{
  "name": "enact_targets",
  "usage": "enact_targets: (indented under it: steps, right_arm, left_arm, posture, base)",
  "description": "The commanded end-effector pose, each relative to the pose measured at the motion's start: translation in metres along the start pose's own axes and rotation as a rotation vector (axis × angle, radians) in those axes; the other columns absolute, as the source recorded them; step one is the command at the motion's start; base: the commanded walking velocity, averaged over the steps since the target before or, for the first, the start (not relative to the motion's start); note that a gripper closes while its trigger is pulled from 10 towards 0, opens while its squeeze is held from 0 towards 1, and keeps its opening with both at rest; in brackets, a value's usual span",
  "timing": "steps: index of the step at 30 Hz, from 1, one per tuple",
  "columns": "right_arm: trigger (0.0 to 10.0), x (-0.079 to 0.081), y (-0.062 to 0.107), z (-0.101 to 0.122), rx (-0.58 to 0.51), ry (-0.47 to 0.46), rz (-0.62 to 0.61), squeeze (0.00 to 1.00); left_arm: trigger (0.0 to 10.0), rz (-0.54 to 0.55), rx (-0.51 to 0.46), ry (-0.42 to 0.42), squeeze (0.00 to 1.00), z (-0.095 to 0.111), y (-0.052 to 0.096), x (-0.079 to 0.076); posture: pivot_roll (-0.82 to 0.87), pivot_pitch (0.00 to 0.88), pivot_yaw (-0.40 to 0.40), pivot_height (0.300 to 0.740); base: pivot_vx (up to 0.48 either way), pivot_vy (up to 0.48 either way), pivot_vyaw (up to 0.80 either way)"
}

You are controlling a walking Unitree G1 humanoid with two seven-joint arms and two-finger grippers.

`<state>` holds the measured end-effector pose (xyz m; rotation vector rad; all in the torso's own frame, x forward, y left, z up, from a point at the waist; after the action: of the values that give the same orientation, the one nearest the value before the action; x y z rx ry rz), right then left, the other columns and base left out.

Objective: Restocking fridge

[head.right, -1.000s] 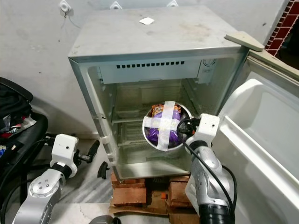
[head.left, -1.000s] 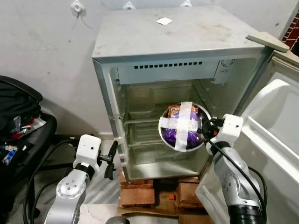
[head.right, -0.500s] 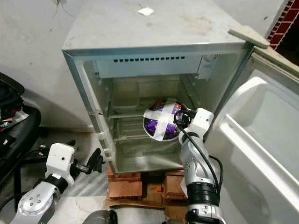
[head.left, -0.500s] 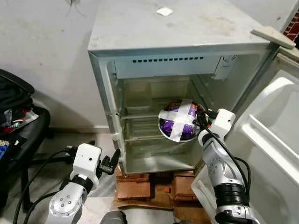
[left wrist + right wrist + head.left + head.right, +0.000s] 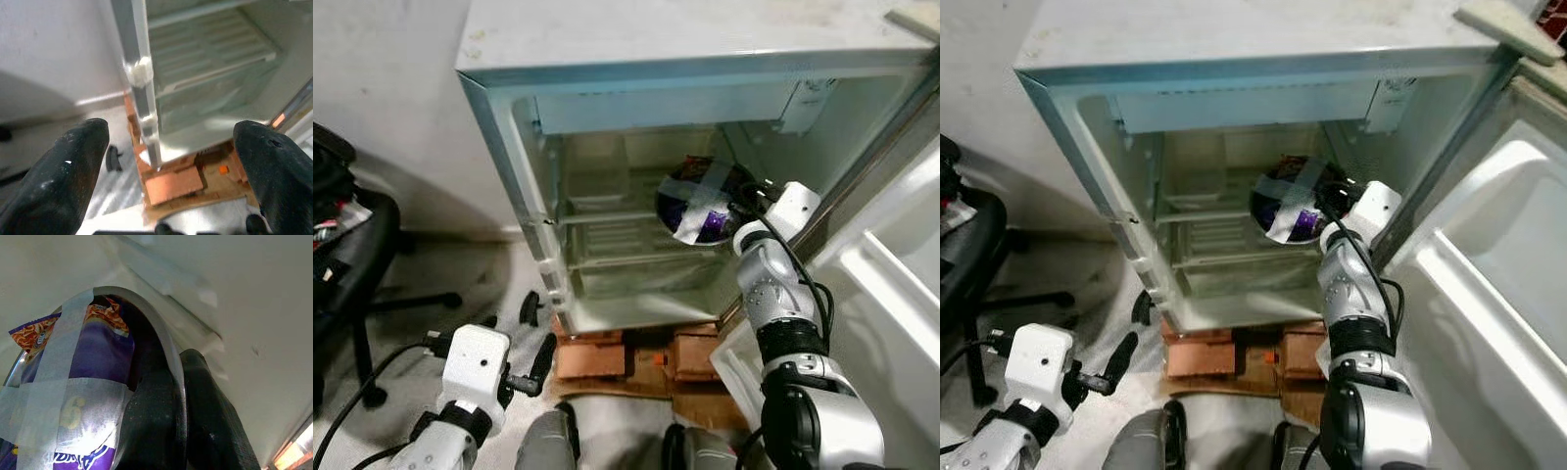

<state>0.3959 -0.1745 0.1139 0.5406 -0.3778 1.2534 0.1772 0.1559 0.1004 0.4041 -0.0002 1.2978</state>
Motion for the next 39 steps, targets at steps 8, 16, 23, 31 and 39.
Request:
enact_targets:
  steps: [8,16,23,31,39]
  right_arm:
    - [10.0,0.022,-0.013,-0.003,0.016,-0.093,-0.026,0.00]
    - [10.0,0.064,-0.016,0.000,0.058,-0.173,0.080,0.00]
    - [10.0,0.085,-0.020,0.018,0.047,-0.269,0.083,0.00]
    - [10.0,0.081,-0.023,0.027,0.033,-0.345,0.011,0.44]
    - [10.0,0.067,-0.026,0.032,0.033,-0.488,-0.037,1.00]
  left_arm:
    - [10.0,0.037,0.053,0.046,0.00,0.009,0.029,-0.005]
    - [10.0,0.070,0.069,0.059,0.00,0.012,0.035,-0.008]
    - [10.0,0.103,0.088,0.071,0.00,0.013,0.040,-0.008]
    - [10.0,0.093,0.090,0.076,0.00,0.013,0.037,-0.012]
    - [10.0,0.111,0.105,0.087,0.00,0.009,0.032,-0.012]
  posture:
    - [0.31,0.394,-0.070,0.740]
    - [0.36,0.387,-0.115,0.740]
    - [0.38,0.384,-0.131,0.740]
    - [0.37,0.383,-0.131,0.740]
    - [0.36,0.361,-0.142,0.740]
  base:
    - [0.000,0.000,0.00]
    - [0.000,0.000,0.00]
    - [0.000,0.000,0.00]
    - [0.000,0.000,0.00]
    - [0.000,0.000,0.00]
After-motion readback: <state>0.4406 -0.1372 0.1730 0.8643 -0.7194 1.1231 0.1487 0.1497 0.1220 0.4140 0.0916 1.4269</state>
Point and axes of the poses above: a point about 5 cm out from each wrist's last joint towards the gripper, its own y axis pointing back from the gripper into the wrist, its own z axis along the axis of the wrist's last joint, x = y × z, the point moved 3 cm from there along -y, pointing out of the wrist towards the gripper, and after that the axes turned 8 degrees about -y, right-handed, at the moved point
